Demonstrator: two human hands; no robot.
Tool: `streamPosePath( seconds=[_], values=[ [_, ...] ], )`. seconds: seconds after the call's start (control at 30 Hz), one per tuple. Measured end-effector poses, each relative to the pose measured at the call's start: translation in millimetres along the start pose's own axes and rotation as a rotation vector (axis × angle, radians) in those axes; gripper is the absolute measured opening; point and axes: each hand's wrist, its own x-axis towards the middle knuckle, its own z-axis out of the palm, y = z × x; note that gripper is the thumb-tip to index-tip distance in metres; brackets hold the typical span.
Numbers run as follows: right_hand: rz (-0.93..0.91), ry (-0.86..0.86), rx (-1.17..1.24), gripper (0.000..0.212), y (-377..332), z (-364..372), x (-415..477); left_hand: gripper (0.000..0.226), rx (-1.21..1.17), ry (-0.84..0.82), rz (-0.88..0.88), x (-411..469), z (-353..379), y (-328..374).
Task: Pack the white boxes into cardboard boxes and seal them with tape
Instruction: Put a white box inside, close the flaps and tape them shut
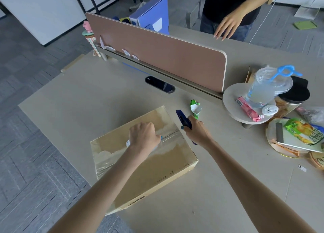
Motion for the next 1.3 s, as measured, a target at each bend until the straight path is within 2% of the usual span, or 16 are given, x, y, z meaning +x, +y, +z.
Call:
streamPosePath(
  seconds=[0.17,0.23,0.3,0.4,0.6,0.77,0.83,0.9,0.97,1.1,1.2,1.3],
  values=[
    [0.143,-0.127,0.140,0.018,-2,14,6,0.047,0.004,-0.007,-0.006,2,3,3],
    [0.189,-0.180,0.274,0.013,-2,12,6,0.046,0.007,0.003,-0.006,0,3,4],
    [0.245,-0.240,0.427,0.023,-2,8,5,0.046,0.017,0.014,-0.003,-2,3,5],
    [0.271,-0.293,0.478,0.031,-1,6,3,0.047,0.013,0.025,-0.013,-3,3,5],
    [0.267,-0.308,0.459,0.028,-2,5,4,0.049,0.003,0.036,-0.022,-4,4,2],
    [0.353,-0.275,0.507,0.028,-1,10,9,0.048,0.009,0.024,-0.019,-3,4,2],
    [0.433,-0.204,0.542,0.039,10,14,11,0.048,0.018,0.018,-0.016,-3,4,3],
    [0.494,-0.221,0.529,0.049,19,18,9,0.048,0.015,0.018,-0.024,-4,3,2],
    [0.490,-0.271,0.527,0.049,23,19,7,0.048,0.017,0.024,-0.031,-4,3,1],
    [0.454,-0.243,0.412,0.049,28,11,11,0.048,0.037,0.029,-0.033,-4,1,2],
    [0.353,-0.168,0.639,0.021,28,-2,14,0.049,0.040,0.038,-0.032,-5,2,3],
    [0.259,-0.202,0.900,0.018,16,-9,10,0.050,0.043,0.037,-0.036,-4,2,3]
  ],
)
